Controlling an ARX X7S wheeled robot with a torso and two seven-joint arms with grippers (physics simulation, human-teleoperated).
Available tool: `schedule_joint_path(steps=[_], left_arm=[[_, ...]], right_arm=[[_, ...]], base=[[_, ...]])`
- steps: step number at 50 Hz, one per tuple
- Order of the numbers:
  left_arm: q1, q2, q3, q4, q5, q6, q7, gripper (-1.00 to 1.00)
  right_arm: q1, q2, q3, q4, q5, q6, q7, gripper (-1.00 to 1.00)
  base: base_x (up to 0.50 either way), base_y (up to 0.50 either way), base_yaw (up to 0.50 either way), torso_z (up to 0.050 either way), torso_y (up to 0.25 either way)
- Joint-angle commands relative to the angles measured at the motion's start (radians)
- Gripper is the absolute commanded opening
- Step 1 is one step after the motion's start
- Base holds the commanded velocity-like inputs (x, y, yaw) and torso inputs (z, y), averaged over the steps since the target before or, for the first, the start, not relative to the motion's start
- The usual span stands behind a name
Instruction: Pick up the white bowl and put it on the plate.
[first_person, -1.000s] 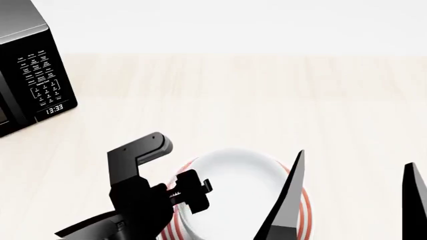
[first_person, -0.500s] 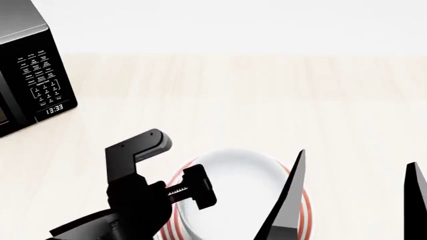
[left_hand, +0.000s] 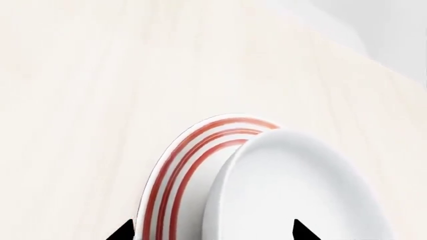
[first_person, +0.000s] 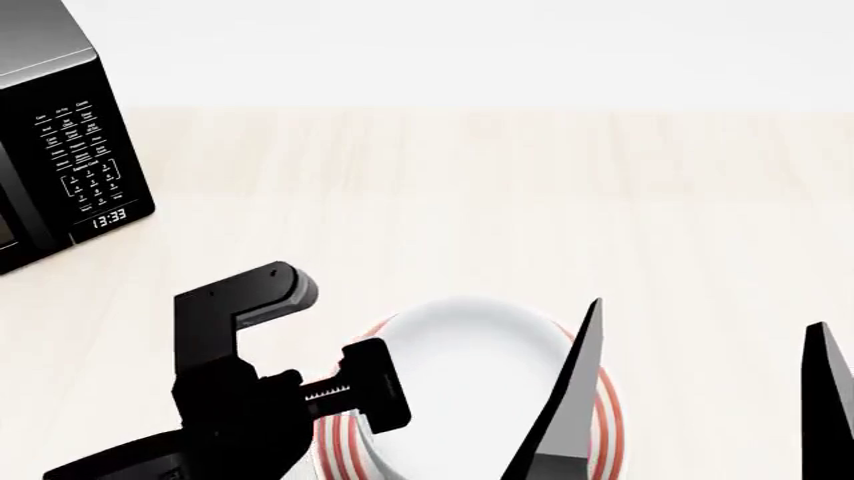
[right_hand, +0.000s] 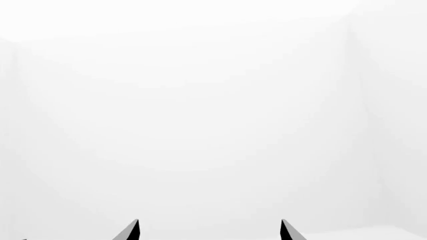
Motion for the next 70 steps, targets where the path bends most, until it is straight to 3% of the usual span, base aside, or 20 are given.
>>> schedule_joint_path(steps=[1, 14, 22, 28, 36, 41, 45, 54, 70], left_arm=[[0.006, -0.029, -0.034, 0.089, -0.011, -0.011, -0.005, 1.0], [0.03, -0.073, -0.047, 0.228, -0.039, -0.015, -0.041, 1.0], [0.092, -0.139, -0.063, 0.391, -0.031, 0.007, -0.06, 1.0], [0.124, -0.205, -0.072, 0.513, 0.038, 0.028, -0.068, 1.0], [0.177, -0.331, -0.061, 0.665, 0.281, 0.056, -0.097, 1.0], [0.228, -0.391, -0.085, 0.763, 0.276, 0.085, -0.108, 1.0], [0.238, -0.446, -0.074, 0.86, 0.393, 0.064, -0.149, 1.0], [0.299, -0.5, -0.057, 0.928, 0.555, 0.078, -0.184, 1.0], [0.448, -0.545, -0.098, 0.95, 0.576, 0.251, -0.127, 1.0]], right_arm=[[0.009, -0.02, 0.022, 0.002, -0.017, -0.001, -0.025, 1.0], [0.009, -0.019, 0.017, 0.001, -0.02, -0.003, -0.024, 1.0], [0.017, -0.027, 0.006, 0.009, -0.023, 0.003, -0.029, 1.0], [0.033, -0.039, -0.009, 0.007, -0.023, 0.023, -0.033, 1.0], [0.038, -0.045, -0.019, 0.012, -0.026, 0.027, -0.036, 1.0], [0.038, -0.049, -0.027, 0.018, -0.029, 0.026, -0.038, 1.0], [0.035, -0.05, -0.03, 0.028, -0.033, 0.019, -0.041, 1.0], [0.021, -0.047, -0.029, 0.053, -0.035, -0.007, -0.045, 1.0], [0.016, -0.05, -0.032, 0.067, -0.036, -0.013, -0.047, 1.0]], base=[[0.0, 0.0, 0.0, 0.0, 0.0], [0.0, 0.0, 0.0, 0.0, 0.0], [0.0, 0.0, 0.0, 0.0, 0.0], [0.0, 0.0, 0.0, 0.0, 0.0], [0.0, 0.0, 0.0, 0.0, 0.0], [0.0, 0.0, 0.0, 0.0, 0.0], [0.0, 0.0, 0.0, 0.0, 0.0], [0.0, 0.0, 0.0, 0.0, 0.0], [0.0, 0.0, 0.0, 0.0, 0.0]])
